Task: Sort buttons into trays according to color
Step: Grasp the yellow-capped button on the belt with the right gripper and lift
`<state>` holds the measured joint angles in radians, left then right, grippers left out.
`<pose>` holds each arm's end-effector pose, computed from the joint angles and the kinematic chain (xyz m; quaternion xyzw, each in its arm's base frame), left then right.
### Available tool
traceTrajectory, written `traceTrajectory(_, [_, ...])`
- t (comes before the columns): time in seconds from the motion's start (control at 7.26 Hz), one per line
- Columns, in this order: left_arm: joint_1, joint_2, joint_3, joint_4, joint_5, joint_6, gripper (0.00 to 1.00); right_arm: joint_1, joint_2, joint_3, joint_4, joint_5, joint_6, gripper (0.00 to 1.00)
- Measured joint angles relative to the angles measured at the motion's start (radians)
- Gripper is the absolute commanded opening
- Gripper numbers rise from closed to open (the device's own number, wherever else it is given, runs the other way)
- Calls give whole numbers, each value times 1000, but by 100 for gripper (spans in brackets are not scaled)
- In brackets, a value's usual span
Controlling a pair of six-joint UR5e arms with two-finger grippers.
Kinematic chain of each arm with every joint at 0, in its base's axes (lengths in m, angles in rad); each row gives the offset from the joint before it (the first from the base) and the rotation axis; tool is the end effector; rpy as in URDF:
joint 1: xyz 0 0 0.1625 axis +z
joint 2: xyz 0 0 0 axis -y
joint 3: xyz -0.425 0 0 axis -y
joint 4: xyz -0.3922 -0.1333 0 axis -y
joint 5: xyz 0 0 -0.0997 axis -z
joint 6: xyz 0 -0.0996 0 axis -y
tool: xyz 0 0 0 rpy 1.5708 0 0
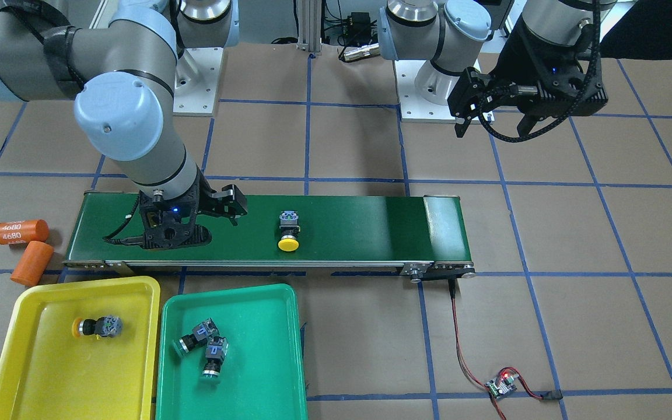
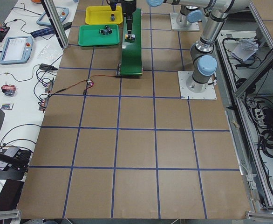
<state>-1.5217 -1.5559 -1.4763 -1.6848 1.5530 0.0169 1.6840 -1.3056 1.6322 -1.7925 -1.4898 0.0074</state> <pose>-0.1112 -0.4888 0.5302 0.0161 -0.9998 -0.0020 0.0090 0.2050 -0.5520 0.3376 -0.0506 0.9965 0.0547 0.0372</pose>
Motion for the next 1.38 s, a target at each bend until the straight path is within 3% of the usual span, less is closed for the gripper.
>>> traceTrajectory(0.55, [0,1,-1,-1,1,0,100,107,61,97,-207,6,145,100])
traceTrajectory(1.1, [0,1,-1,-1,1,0,100,123,87,116,-208,2,166,100])
traceTrajectory(1.24, [0,1,-2,-1,1,0,100,123,93,127,-208,2,166,67])
traceTrajectory(1.38, [0,1,-2,-1,2,0,100,123,96,133,-208,0,169,13])
